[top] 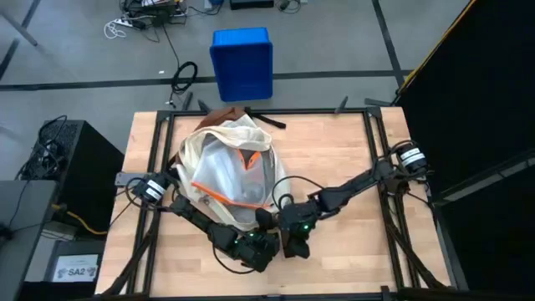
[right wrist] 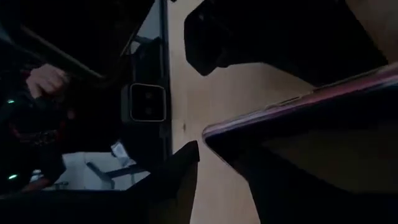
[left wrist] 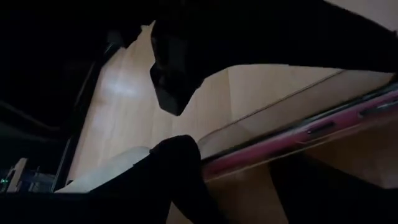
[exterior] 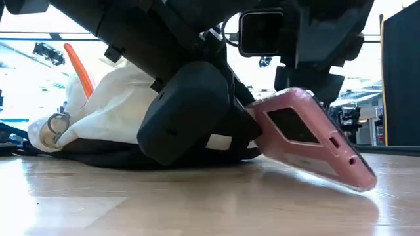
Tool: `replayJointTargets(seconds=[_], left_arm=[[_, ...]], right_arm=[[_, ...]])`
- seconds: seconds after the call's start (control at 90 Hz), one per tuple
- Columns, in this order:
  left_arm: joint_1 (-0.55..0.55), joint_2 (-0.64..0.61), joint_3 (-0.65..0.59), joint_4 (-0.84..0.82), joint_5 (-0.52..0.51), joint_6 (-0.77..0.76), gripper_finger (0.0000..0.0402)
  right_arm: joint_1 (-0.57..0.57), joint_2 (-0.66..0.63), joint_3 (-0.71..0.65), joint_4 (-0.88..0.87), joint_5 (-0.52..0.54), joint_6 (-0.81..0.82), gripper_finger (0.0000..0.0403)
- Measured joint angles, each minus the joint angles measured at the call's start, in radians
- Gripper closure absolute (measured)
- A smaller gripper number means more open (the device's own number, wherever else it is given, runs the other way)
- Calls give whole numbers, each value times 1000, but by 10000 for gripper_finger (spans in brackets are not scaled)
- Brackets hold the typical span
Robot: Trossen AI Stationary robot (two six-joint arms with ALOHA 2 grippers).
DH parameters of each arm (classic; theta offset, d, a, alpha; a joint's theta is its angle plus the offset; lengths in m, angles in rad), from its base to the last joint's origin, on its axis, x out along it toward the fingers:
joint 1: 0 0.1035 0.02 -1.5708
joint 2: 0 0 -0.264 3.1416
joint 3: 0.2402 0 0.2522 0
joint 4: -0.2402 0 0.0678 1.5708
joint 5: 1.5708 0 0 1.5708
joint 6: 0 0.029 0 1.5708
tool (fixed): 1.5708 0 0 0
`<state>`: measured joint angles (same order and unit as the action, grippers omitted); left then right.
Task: Unpack backpack
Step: Put the pink cellphone into the white backpack
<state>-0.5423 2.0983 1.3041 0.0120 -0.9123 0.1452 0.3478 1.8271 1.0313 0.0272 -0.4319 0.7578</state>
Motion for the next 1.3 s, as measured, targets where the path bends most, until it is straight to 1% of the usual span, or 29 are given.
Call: replayJointTargets(seconds=[0.211,0.378,0.522,0.722,0.844,1.011,1.1,1.167,1.222,1.3], left_arm=[[1,1,0,1,-1,0,183],[0,1,-1,23,0,3,183],[0,1,-1,23,0,4,183],[0,1,-1,41,10,9,183],[-1,2,-1,75,51,56,183],[-2,2,-1,64,61,106,183],[-12,2,2,61,88,155,183],[-26,2,7,62,94,223,184],[-37,2,7,64,59,287,187],[-45,2,7,60,-64,368,193]], right_arm=[[20,0,0,-5,132,1,282],[39,0,0,-29,185,0,280],[52,0,0,-81,201,-3,285],[75,1,-1,-190,301,-34,291],[78,2,-1,-209,333,-35,293],[84,-27,-1,-234,307,-32,291],[105,-68,-1,-266,352,-37,293],[125,-97,-1,-307,413,-41,296],[143,-119,-1,-326,466,-41,299],[170,-138,-1,-345,541,-41,302]])
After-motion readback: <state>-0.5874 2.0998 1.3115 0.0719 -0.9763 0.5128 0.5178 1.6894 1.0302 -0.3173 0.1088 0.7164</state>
